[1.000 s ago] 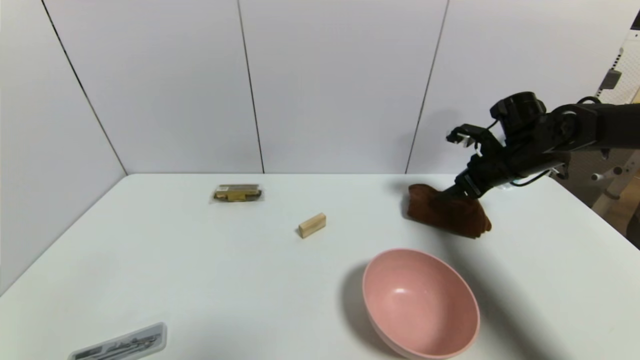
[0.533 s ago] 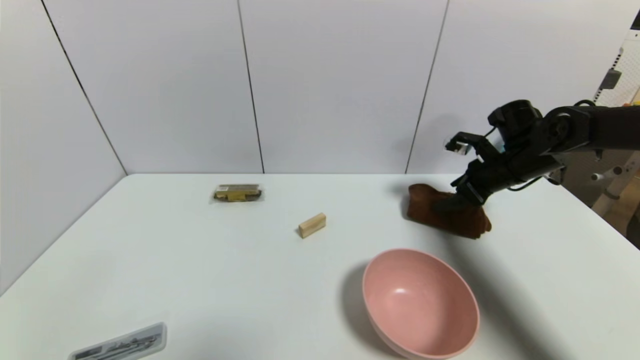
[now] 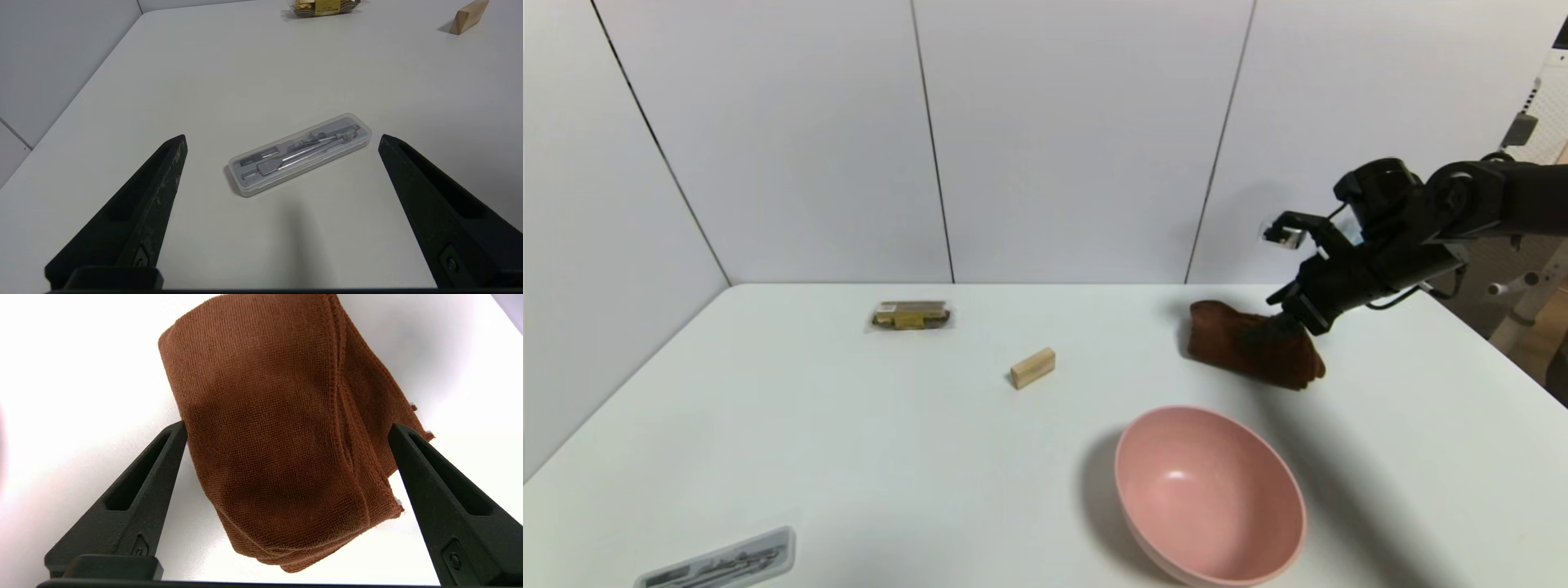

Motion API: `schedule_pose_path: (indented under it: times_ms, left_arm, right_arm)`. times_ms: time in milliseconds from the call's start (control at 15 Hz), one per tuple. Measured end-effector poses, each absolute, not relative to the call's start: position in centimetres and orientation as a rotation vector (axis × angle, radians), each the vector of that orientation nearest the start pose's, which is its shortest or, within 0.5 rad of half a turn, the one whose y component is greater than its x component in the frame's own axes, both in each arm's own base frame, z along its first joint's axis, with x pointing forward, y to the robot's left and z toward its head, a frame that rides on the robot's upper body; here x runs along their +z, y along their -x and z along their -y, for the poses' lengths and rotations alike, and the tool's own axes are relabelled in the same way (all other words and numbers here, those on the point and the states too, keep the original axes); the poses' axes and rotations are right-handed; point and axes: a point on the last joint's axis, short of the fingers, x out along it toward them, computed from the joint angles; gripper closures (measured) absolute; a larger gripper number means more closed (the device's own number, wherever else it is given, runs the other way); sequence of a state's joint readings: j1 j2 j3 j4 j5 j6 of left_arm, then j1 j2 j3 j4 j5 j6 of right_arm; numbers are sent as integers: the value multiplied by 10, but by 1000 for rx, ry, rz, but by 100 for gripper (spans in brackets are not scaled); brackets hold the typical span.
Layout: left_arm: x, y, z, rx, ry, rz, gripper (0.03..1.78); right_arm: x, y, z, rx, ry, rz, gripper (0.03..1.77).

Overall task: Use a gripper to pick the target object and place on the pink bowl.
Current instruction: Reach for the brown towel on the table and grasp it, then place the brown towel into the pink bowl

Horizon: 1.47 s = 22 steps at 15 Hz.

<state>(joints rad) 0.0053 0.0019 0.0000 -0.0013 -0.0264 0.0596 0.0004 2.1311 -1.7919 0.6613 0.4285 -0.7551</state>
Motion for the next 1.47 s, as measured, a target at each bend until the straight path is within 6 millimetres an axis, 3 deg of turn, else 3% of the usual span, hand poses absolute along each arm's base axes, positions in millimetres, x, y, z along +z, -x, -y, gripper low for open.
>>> schedule_pose_path:
  times_ms: [800, 1133, 1333, 1400, 1467]
  left_arm:
    - [76, 23, 1, -21, -60, 0, 12]
    - [76, 23, 1, -21, -60, 0, 12]
    - [76, 23, 1, -21, -60, 0, 12]
    - [76, 23, 1, -21, -60, 0, 12]
    - [76, 23, 1, -22, -59, 0, 12]
  right_arm:
    - [149, -406, -14, 779, 484, -860, 10]
    - [142, -411, -13, 763, 488, -884, 79]
    - [144, -409, -12, 758, 487, -884, 107]
    - [148, -408, -12, 754, 486, -878, 141]
    - [152, -406, -12, 750, 483, -874, 150]
